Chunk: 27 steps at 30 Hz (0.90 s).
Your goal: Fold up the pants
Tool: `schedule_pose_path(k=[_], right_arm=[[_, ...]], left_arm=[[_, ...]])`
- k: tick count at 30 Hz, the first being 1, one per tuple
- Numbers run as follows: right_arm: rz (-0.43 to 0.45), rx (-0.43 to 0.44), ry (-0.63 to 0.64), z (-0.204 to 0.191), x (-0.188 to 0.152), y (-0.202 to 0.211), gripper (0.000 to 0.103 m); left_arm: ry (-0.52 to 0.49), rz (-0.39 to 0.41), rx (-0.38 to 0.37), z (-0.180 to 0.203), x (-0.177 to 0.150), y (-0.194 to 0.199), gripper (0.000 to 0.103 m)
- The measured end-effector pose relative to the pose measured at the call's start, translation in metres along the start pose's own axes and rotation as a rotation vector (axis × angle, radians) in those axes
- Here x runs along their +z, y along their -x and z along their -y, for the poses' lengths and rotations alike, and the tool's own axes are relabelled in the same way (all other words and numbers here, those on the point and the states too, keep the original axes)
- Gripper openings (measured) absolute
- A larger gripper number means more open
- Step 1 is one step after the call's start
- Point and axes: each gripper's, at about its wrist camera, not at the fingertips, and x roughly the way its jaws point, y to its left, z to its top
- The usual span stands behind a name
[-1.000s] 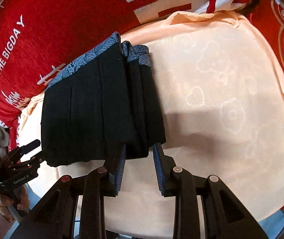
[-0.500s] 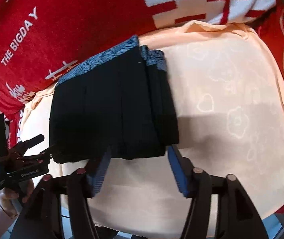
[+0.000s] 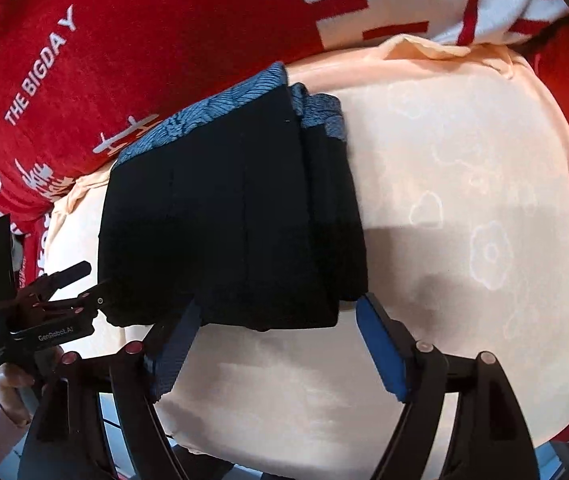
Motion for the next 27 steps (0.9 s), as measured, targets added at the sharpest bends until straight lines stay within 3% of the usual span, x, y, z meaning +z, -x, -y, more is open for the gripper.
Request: schedule_pose_path(k=[27], right_arm=[[-0.053, 0.051, -0.119, 0.042, 0.025, -0.016, 0.083]], left_arm=[[0.068, -0.055, -0.062, -0.033, 0.033, -0.012, 0.103]])
